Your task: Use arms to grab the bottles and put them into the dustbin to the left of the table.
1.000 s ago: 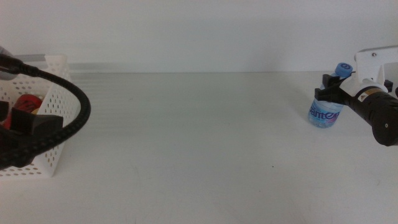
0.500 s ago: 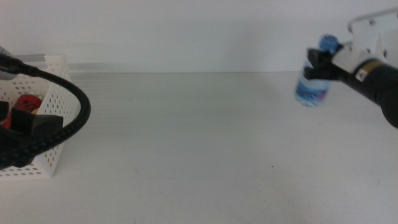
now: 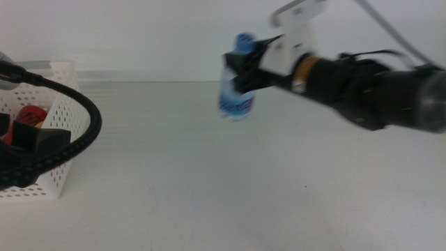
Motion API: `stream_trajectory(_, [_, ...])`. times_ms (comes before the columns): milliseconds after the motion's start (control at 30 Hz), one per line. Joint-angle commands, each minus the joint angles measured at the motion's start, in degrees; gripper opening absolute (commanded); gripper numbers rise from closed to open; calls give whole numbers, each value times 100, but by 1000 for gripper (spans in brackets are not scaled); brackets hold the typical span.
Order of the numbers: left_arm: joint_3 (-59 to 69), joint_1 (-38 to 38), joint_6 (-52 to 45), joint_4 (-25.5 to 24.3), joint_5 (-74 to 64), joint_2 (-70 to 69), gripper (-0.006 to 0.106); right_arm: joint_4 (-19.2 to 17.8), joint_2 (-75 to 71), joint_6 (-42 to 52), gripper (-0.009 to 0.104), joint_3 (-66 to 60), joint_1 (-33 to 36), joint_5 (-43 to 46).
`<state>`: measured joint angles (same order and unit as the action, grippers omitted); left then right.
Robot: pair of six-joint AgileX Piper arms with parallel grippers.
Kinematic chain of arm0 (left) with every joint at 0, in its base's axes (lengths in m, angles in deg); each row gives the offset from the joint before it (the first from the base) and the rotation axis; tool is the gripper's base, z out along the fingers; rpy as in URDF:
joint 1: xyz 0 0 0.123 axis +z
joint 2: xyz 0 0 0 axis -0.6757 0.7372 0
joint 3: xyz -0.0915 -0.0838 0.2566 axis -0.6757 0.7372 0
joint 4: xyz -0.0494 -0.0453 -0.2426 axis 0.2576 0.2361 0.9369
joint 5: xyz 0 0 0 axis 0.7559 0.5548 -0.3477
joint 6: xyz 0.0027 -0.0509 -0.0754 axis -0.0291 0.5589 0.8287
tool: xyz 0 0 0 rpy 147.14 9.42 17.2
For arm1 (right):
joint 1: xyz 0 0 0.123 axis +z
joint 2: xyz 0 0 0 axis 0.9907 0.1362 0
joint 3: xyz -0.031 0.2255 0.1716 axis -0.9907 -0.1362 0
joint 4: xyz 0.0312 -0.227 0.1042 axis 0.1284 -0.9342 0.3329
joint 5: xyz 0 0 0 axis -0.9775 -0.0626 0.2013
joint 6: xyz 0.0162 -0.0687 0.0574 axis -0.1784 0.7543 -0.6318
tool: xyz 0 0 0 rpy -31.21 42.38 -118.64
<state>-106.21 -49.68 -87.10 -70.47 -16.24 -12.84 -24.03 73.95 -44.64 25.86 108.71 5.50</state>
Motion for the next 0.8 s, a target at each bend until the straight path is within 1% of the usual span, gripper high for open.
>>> stream_trajectory(0, [-136, -31, 44, 125, 329, -30, 89, 67, -27, -7, 0, 461, 207, 601])
stream_trajectory(167, [-136, -31, 44, 125, 329, -30, 89, 67, 600, -7, 0, 787, 470, 602])
stream_trajectory(500, [-136, -31, 44, 125, 329, -30, 89, 23, 1206, 12, 1, 815, 470, 788])
stream_trajectory(600, [-136, -31, 44, 125, 329, -30, 89, -33, 1232, 7, 8, 815, 470, 788])
stream_trajectory(700, [-136, -31, 44, 125, 329, -30, 89, -93, 1217, -5, 22, 815, 470, 834])
stream_trajectory(767, [-136, -31, 44, 125, 329, -30, 89, -198, 1202, -5, 36, 815, 470, 911])
